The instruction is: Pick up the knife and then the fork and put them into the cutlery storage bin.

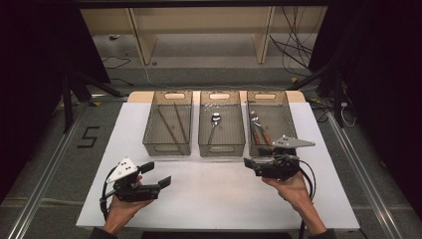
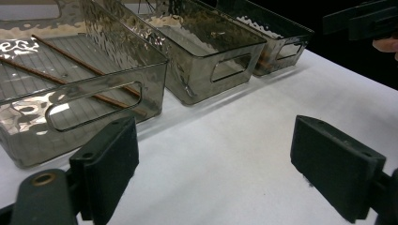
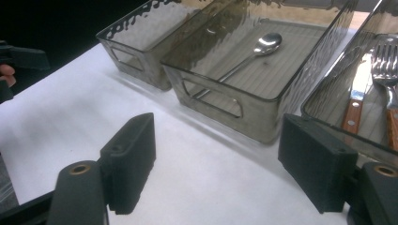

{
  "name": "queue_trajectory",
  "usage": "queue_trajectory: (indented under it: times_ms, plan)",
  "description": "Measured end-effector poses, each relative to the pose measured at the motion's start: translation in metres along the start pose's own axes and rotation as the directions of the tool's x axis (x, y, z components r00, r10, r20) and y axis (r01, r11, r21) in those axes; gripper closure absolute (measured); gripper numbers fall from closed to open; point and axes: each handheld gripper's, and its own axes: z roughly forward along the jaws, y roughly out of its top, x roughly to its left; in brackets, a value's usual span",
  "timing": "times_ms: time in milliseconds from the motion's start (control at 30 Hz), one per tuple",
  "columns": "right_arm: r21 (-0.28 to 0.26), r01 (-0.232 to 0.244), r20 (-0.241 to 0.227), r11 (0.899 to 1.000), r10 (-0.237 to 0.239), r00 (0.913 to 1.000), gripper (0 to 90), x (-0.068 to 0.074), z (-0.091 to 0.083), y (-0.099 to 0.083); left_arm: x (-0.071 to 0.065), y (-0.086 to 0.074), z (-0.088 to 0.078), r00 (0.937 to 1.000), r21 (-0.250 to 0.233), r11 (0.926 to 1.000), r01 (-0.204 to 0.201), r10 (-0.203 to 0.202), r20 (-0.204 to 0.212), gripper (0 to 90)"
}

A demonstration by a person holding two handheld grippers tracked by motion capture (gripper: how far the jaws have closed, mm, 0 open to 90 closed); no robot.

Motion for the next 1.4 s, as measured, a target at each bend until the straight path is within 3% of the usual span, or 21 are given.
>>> queue_trajectory:
  times_ms: [567,1100,1400]
  plan:
    - [-0.064,0.006,-0.051,0.998,-0.010,0.9987,23.9,0.017,-0.017,-0.033,-0.001,-0.001,0.001,0.9998,0.019,0.9998,-0.004,0.003,0.019,15.2]
    - [-0.119,0.011,-0.032,0.993,-0.015,0.9994,23.2,0.017,-0.028,-0.053,-0.004,-0.002,0.001,0.9989,0.031,0.9995,0.002,-0.003,0.047,15.2]
    - [-0.115,0.021,-0.024,0.993,-0.024,0.9994,22.6,0.018,-0.029,-0.064,-0.004,-0.003,0.000,0.9985,0.033,0.9995,0.003,-0.005,0.054,15.2]
